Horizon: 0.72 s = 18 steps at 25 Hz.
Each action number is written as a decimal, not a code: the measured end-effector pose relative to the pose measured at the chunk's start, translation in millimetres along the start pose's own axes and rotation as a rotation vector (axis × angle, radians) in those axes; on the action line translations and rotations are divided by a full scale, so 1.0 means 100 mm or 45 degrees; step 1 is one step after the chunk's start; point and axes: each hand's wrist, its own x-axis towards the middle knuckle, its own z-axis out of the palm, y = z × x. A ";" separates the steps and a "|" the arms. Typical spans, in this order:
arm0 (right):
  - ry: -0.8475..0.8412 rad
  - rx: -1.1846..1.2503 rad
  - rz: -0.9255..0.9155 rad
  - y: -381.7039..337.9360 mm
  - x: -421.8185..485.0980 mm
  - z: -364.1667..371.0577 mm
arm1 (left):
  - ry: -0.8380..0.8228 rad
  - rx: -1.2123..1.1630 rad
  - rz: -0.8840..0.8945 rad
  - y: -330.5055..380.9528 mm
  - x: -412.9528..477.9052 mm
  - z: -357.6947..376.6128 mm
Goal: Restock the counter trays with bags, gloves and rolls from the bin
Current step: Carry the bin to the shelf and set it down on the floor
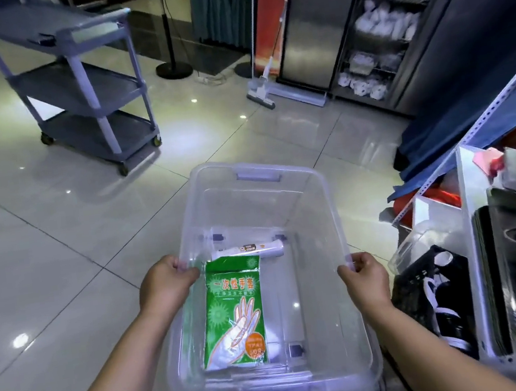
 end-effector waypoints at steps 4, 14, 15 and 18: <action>0.032 0.100 0.103 -0.17 1.12 0.24 | -0.076 0.052 0.042 0.65 1.10 0.57; 0.203 0.106 0.245 -0.60 3.47 0.13 | -0.304 0.179 0.168 2.17 3.09 2.08; 0.231 0.104 0.271 -0.59 3.69 0.10 | -0.343 0.206 0.202 2.33 3.31 2.28; 0.296 0.089 0.357 -0.56 4.23 0.04 | -0.455 0.265 0.286 2.78 3.85 2.86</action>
